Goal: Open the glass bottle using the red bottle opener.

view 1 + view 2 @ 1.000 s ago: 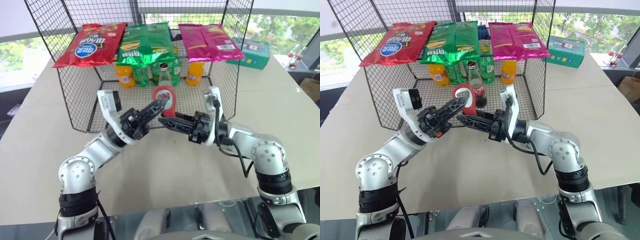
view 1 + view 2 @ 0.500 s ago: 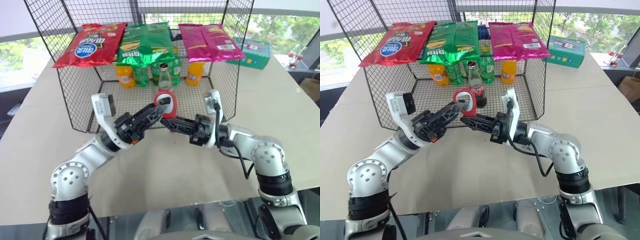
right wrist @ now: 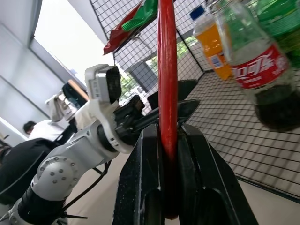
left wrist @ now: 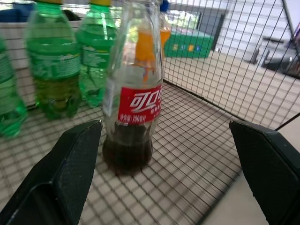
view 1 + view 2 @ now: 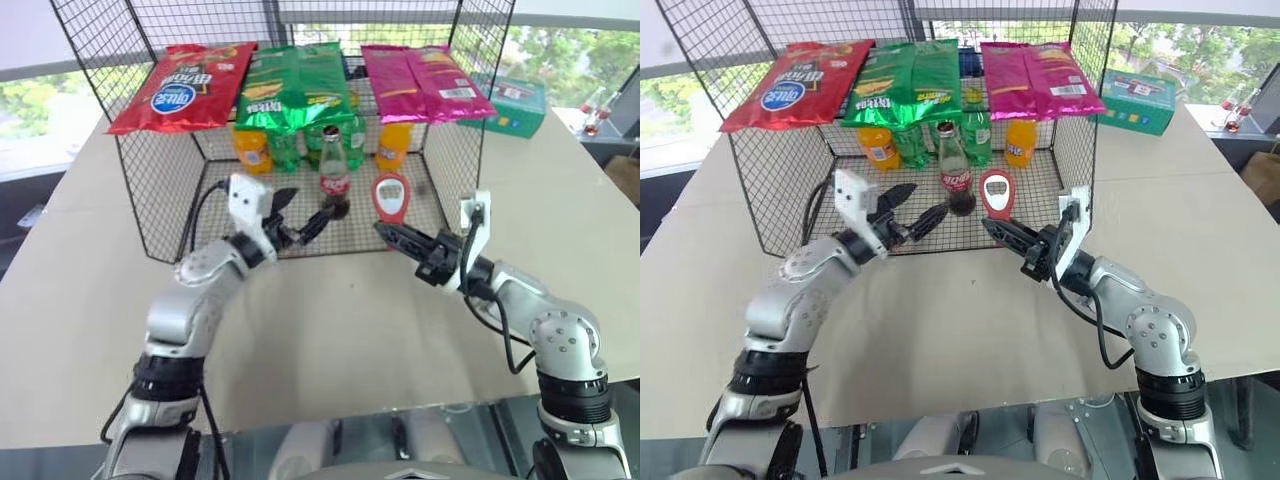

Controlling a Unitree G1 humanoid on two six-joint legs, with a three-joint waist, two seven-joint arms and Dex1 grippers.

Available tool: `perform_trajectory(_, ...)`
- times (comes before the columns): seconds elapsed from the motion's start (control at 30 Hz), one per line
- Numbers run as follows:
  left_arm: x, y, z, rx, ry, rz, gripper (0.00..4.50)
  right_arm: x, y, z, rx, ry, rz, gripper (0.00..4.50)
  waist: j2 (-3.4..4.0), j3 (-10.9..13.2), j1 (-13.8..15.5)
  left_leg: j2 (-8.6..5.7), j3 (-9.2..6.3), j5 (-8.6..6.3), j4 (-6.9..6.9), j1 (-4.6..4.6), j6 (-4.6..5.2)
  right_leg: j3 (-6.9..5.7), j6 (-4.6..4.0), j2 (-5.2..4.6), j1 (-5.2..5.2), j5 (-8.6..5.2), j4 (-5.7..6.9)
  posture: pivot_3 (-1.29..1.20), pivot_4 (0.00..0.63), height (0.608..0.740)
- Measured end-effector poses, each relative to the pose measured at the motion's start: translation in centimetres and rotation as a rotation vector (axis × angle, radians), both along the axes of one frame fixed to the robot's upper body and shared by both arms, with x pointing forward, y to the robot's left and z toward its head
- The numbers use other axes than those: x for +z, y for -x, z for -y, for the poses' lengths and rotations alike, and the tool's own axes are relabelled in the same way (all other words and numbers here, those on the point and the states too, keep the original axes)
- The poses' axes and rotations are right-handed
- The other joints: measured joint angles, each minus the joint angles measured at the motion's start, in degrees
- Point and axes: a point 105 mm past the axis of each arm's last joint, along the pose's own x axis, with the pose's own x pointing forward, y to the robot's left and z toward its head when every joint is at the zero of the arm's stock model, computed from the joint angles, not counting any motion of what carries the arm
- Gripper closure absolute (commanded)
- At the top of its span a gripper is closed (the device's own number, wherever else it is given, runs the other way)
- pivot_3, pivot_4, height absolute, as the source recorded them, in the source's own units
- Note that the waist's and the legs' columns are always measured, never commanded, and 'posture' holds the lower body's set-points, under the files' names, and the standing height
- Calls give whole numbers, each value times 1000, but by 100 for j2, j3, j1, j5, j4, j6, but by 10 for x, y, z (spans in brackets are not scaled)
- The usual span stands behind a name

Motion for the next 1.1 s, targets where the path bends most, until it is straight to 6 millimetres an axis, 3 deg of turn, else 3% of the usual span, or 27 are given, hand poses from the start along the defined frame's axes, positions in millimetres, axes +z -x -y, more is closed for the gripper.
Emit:
perform_trajectory(0.2, 3, -36, 6, 56, -30, 22, 13, 3, 2, 2, -37, 11, 21, 4500, -1, 0, -16, -3, -13, 0, 5, -14, 0, -11, 1, -3, -4, 0, -6, 0, 150, 740)
perform_trajectory(0.5, 4, -60, 25, 25, -46, 37, 13, 4, 6, 6, -81, 13, 29, 4500, -2, -1, -19, -27, -47, 1, 32, -57, 2, -49, 1, -23, -20, 1, -4, 0, 150, 740)
perform_trajectory(0.57, 6, -66, 28, 16, -55, 40, 518, 4, 5, 6, -87, 13, 30, 4500, -2, -1, -18, -28, -49, 2, 33, -57, 2, -51, 2, -23, -20, 1, -3, 0, 150, 740)
perform_trajectory(0.6, 7, -66, 29, 13, -55, 42, 518, 4, 5, 6, -88, 13, 30, 4500, -2, -1, -19, -29, -49, 2, 33, -57, 2, -51, 2, -24, -20, 1, -3, 0, 150, 740)
perform_trajectory(0.63, 6, -68, 33, -20, -56, 41, 1187, 4, 5, 6, -92, 13, 32, 4500, -2, -1, -29, -30, -49, 2, 33, -58, 2, -51, 2, -26, -21, 1, -3, 0, 150, 740)
perform_trajectory(0.7, 5, -67, 33, -32, -57, 43, 1788, 5, 5, 6, -92, 14, 33, 4500, -2, -1, -34, -30, -49, 2, 33, -58, 2, -51, 2, -26, -21, 1, -3, 0, 150, 740)
perform_trajectory(0.83, 3, -51, 36, -169, -46, 50, 1875, 5, 7, 6, -93, 18, 39, 4500, -1, -1, -58, -30, -51, 2, 31, -61, 2, -49, 1, -26, -25, 1, -3, 0, 150, 740)
perform_trajectory(1.1, 22, 30, 33, -533, -75, 55, 1875, 1, 9, 15, -116, 54, 39, 4500, 0, 0, -144, -30, -61, 2, 35, -64, 2, -53, 1, -29, -22, 0, -3, 0, 150, 740)
